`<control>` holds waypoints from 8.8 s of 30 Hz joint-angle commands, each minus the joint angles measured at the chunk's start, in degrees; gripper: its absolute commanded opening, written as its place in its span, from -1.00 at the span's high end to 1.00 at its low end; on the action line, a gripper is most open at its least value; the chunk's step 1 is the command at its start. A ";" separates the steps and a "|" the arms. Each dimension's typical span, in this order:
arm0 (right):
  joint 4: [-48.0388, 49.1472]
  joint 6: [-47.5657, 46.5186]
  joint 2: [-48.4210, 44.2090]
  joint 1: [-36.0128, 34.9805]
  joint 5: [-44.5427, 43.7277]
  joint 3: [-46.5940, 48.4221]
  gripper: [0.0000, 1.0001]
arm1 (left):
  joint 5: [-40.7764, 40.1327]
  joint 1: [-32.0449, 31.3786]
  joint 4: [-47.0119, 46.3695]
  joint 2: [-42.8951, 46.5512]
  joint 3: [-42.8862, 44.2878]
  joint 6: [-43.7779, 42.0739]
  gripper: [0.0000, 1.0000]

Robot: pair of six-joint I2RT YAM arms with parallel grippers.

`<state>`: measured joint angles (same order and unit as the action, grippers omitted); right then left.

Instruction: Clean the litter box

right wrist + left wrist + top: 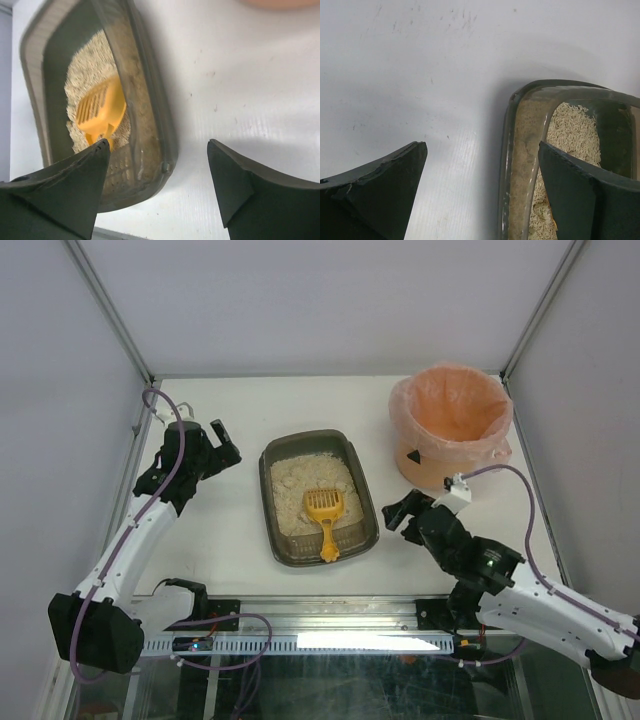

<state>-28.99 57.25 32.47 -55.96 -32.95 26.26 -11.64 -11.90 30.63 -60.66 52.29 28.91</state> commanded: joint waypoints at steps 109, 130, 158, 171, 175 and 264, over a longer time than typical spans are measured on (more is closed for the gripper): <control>0.43 -21.48 75.87 39.91 26.10 77.86 0.42 | 17.35 0.52 -7.95 -2.62 -2.89 -7.57 -0.96; 5.81 -35.51 55.28 41.85 24.89 67.52 -0.55 | 14.50 1.80 -7.42 -1.64 -2.31 -6.14 -0.98; -4.75 -32.39 21.38 22.06 22.63 32.14 -0.39 | 8.54 -11.92 -6.63 0.73 -8.01 5.85 -0.77; -1.38 -29.63 22.13 18.86 22.88 29.30 -0.30 | 6.98 -21.87 -8.40 -1.89 -11.39 12.79 -0.60; -1.08 -29.18 22.11 18.59 23.23 29.03 -0.28 | 6.95 -23.88 -8.40 -3.04 -11.98 14.13 -0.61; -26.60 -48.08 57.97 -31.20 -6.34 40.21 -0.10 | -26.54 -33.76 8.12 16.92 -10.18 25.91 -0.94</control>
<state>-56.64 10.13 90.24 -86.85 -38.11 66.81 -36.03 -46.04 39.55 -45.58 42.26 53.63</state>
